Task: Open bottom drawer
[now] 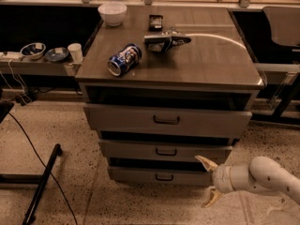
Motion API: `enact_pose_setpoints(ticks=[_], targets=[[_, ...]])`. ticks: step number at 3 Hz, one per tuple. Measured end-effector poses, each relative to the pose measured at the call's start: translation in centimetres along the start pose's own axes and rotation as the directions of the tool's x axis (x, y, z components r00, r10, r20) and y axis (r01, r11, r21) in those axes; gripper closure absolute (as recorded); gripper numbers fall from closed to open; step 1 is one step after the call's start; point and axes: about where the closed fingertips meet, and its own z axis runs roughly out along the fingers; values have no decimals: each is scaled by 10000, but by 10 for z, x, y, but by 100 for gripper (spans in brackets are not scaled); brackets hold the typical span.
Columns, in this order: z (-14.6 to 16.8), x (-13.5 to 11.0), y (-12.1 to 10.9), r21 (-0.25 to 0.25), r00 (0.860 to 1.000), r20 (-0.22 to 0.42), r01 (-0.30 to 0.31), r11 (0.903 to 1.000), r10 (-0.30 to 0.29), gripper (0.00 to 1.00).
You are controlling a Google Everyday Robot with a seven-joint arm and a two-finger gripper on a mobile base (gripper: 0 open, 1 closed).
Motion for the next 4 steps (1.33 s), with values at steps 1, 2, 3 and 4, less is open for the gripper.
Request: enact_pose_setpoints(ticks=[1, 2, 3, 4], targets=[[7, -1, 5, -413, 10000, 3, 74, 9991, -74, 0], [45, 49, 13, -1015, 9969, -757, 119, 9948, -196, 0], [71, 85, 24, -1275, 9934, -1133, 21, 9918, -167, 0], [91, 114, 31, -1289, 9926, -1216, -218, 9914, 60, 0]])
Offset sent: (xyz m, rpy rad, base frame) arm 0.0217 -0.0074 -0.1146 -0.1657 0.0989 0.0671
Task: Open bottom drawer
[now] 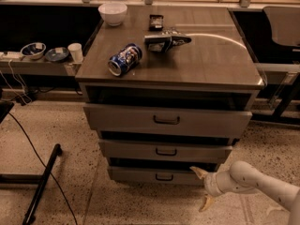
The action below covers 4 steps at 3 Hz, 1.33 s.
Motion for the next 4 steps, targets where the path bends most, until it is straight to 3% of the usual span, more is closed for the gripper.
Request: enact_pose_setpoints(ticks=[2, 4], targets=[[46, 60, 1, -169, 9961, -230, -853, 9962, 849, 0], [74, 84, -25, 239, 9837, -342, -1759, 9841, 1767, 3]])
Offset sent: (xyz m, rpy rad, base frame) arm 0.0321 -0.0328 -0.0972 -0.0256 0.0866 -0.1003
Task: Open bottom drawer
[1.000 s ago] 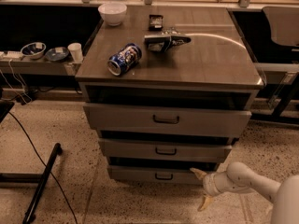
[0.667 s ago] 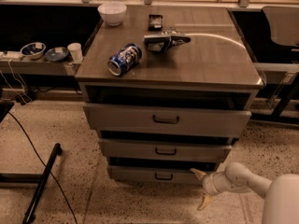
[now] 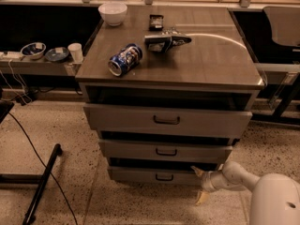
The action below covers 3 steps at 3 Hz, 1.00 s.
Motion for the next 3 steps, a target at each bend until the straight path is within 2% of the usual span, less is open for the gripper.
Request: enact_pose_setpoints(ticks=[1, 3], targets=[[7, 6, -6, 18, 9996, -47, -287, 9996, 287, 11], [1, -1, -1, -42, 9994, 97, -343, 9994, 343, 50]])
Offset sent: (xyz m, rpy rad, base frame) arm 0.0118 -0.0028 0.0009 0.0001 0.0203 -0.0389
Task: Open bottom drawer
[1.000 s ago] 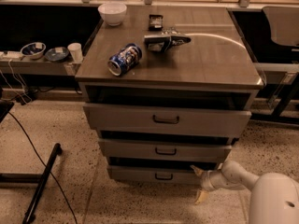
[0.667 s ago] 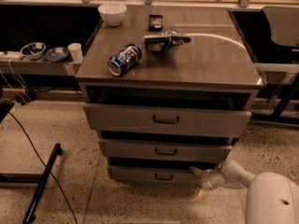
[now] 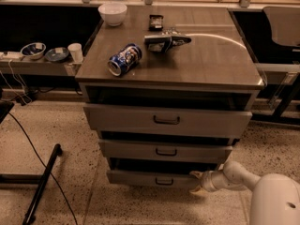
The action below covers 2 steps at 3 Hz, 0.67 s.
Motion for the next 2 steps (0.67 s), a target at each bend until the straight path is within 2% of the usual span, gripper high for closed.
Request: enact_pose_setpoints(ticks=[1, 2], targets=[[-15, -11, 13, -82, 9996, 268, 107, 9999, -105, 51], [-31, -27, 33, -229, 9980, 526, 376, 9990, -364, 47]])
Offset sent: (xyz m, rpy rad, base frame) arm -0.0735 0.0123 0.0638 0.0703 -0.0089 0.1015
